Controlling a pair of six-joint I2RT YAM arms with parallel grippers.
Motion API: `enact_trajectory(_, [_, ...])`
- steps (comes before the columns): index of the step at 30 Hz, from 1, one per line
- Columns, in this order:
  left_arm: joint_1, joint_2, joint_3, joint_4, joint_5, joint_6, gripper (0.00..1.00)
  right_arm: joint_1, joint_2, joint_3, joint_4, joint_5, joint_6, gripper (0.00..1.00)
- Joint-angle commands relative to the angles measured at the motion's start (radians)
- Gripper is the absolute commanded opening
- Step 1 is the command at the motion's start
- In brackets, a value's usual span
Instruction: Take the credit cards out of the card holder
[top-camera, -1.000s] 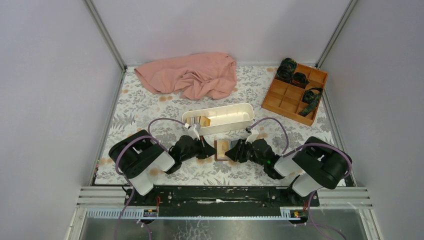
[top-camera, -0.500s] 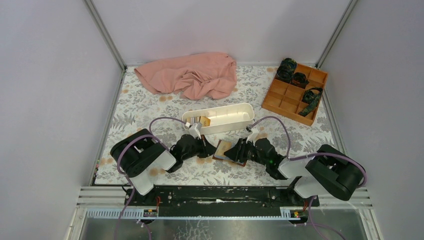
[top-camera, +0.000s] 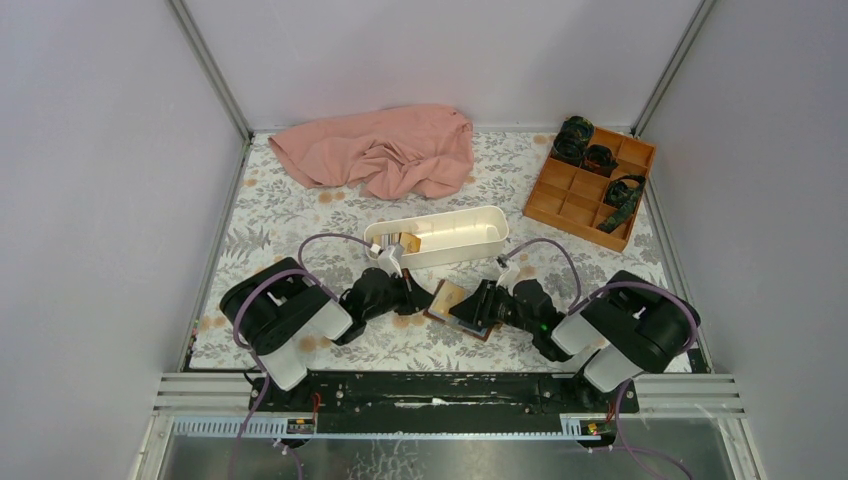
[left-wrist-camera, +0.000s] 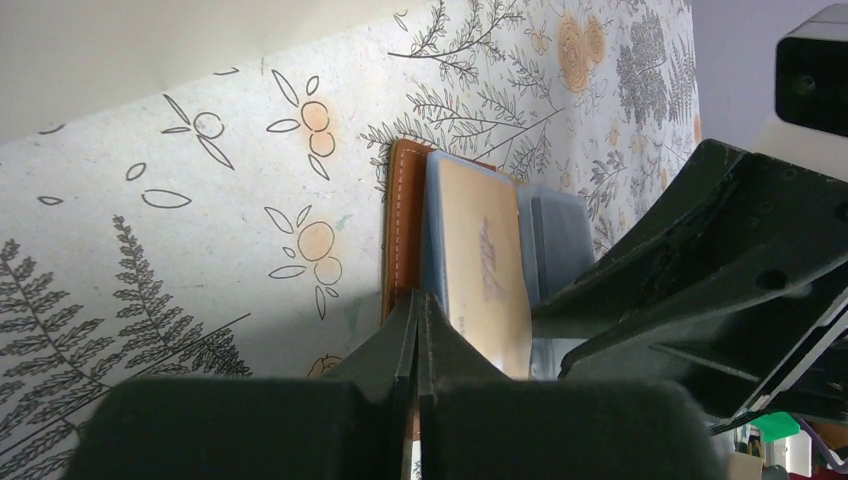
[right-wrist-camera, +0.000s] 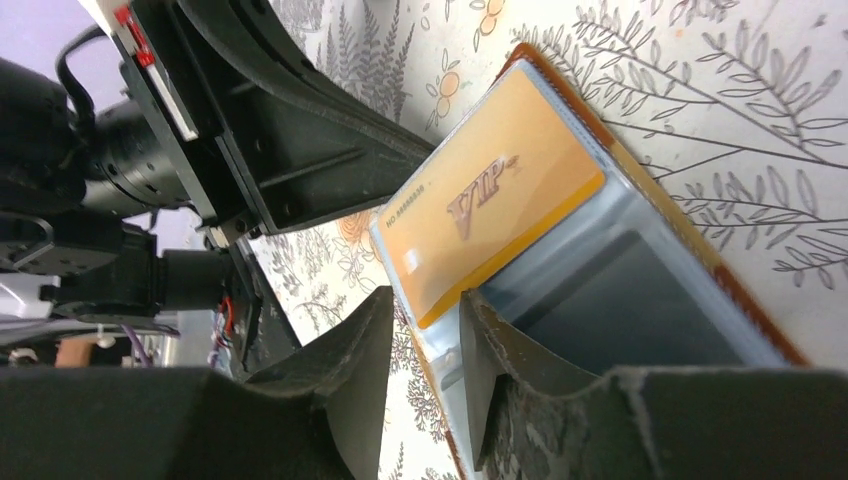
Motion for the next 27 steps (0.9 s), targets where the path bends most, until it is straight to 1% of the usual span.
enact_trajectory(1, [-0.019,0.007,-0.023,-0.213,0.064,0.042,0.0,-0.037,0.023,-0.015,0.233,0.045,0.08,0.39])
enact_trajectory(4, [-0.027,-0.026,-0.024,-0.242,0.052,0.045,0.0,-0.052,0.043,-0.033,0.261,0.064,0.105,0.48])
enact_trajectory(6, [-0.04,-0.043,-0.022,-0.259,0.041,0.045,0.0,-0.055,0.058,-0.039,0.282,0.071,0.113,0.52])
enact_trajectory(9, [-0.051,-0.046,-0.026,-0.269,0.028,0.042,0.0,-0.057,0.069,-0.037,0.288,0.074,0.108,0.53])
enact_trajectory(14, [-0.048,-0.068,-0.025,-0.312,0.0,0.052,0.0,-0.057,0.035,-0.027,0.21,0.071,0.071,0.53])
enact_trajectory(17, [-0.036,-0.096,-0.016,-0.37,-0.022,0.072,0.0,-0.059,-0.003,-0.024,0.138,0.086,0.039,0.53])
enact_trajectory(22, [-0.005,-0.158,0.002,-0.476,-0.013,0.105,0.0,-0.058,-0.064,-0.016,0.024,0.112,-0.001,0.53])
enact_trajectory(25, [-0.004,-0.196,0.026,-0.569,-0.039,0.13,0.0,-0.058,-0.07,-0.001,-0.021,0.11,-0.018,0.53])
enact_trajectory(27, [-0.004,-0.225,0.03,-0.598,-0.04,0.137,0.0,-0.058,-0.057,0.007,-0.025,0.103,-0.022,0.53])
